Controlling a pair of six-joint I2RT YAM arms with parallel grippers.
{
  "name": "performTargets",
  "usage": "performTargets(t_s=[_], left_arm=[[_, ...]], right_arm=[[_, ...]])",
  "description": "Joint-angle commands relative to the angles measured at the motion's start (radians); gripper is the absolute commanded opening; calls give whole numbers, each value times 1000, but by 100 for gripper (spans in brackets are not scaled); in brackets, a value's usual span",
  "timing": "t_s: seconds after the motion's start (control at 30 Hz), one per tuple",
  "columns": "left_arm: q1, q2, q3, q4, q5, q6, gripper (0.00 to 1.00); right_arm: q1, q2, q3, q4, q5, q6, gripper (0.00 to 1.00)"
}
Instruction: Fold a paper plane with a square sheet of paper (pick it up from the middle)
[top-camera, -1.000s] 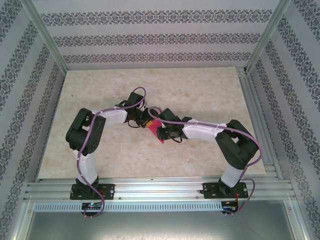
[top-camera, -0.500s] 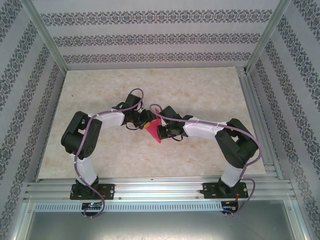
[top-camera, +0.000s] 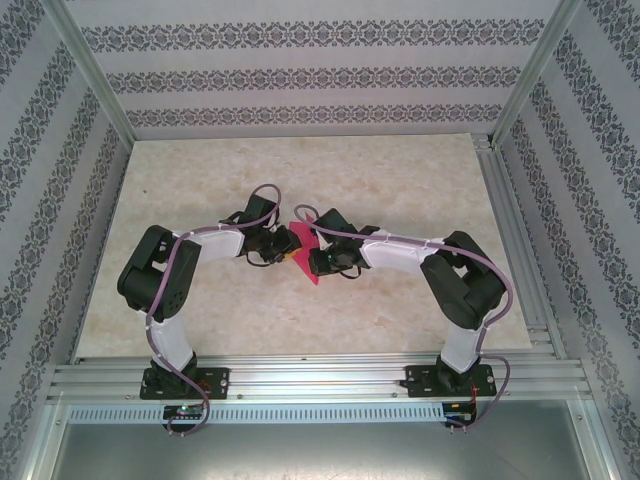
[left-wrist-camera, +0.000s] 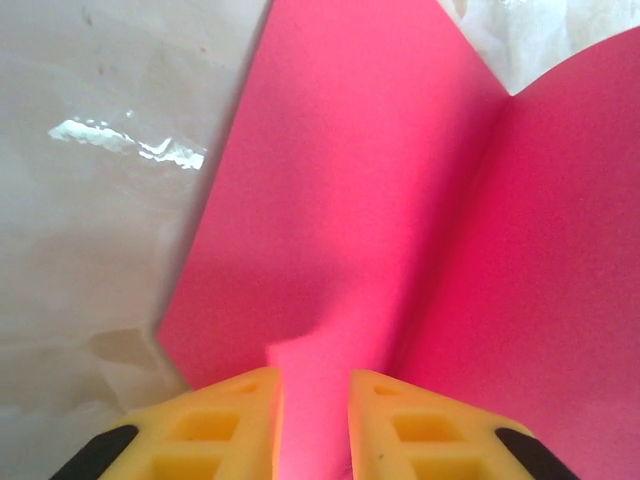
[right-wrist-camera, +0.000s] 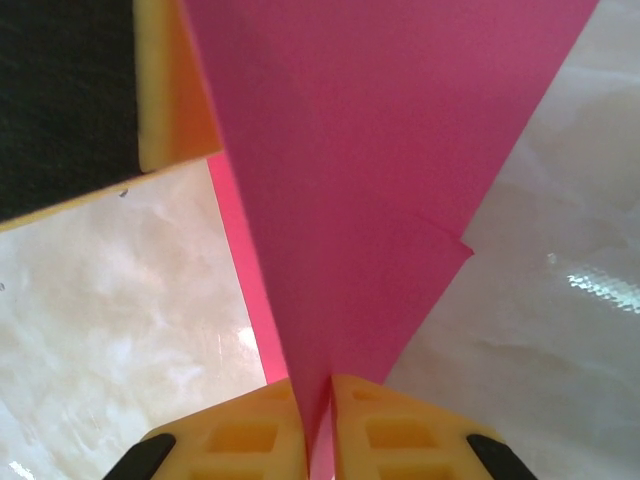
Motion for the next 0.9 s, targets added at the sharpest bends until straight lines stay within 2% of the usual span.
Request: performTargets(t_s=[0.0, 0.2, 0.37, 0.57, 0.73, 0.87], left_arm=[[8, -12, -8, 7, -22, 12, 24], [9, 11, -16, 10, -11, 19, 20], [9, 1, -19, -4, -19, 30, 20], [9, 1, -15, -13, -20, 39, 20], [9, 1, -16, -11, -15, 42, 19], [9, 2, -19, -11, -13, 41, 19]], right_arm=[[5, 23, -5, 53, -44, 36, 13], [-1, 37, -7, 82, -71, 64, 16], [-11, 5, -9, 69, -46, 75, 20], [-17, -9, 14, 38, -24, 66, 15], [-32, -13, -4, 67, -66, 85, 8], [-52, -19, -37, 124, -114, 117, 12]])
